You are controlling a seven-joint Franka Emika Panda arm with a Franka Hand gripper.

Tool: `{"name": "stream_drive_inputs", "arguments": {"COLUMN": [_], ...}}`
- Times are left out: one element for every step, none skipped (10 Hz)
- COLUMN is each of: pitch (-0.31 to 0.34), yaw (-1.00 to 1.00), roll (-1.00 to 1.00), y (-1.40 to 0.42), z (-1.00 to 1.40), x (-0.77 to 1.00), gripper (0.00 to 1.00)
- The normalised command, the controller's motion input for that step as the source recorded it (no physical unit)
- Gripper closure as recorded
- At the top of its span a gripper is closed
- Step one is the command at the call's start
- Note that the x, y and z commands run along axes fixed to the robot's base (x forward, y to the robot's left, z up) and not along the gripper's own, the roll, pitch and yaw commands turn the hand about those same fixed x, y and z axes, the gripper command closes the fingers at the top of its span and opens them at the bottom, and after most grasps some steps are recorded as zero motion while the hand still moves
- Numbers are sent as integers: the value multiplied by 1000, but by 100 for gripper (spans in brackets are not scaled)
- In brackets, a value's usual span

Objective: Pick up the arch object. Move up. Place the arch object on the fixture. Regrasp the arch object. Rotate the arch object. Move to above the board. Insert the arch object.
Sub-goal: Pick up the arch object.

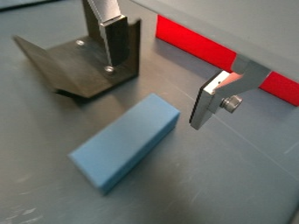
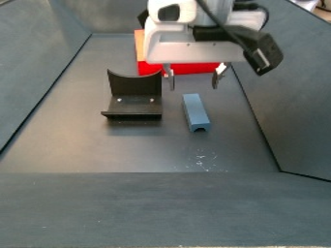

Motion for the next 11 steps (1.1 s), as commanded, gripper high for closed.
{"name": "stream_drive_inputs", "arguments": {"pitch": [0,-177,-197,-20,0,0,0,0,-3,-3,0], "yaw": [94,240,251,0,0,0,0,-11,0,0,-31], "roll": [0,144,103,-29,-11,-29,-4,0,31,24,0], "y": [3,0,-77,0,0,49,0,0,0,0,66], "z": [-146,-720,-829,-23,0,0,-46,-220,-374,-371,-106], "x": [0,-343,-283,-43,0,49,151,77,54,57,109], "gripper": [0,0,0,0,0,0,0,0,0,0,0]}}
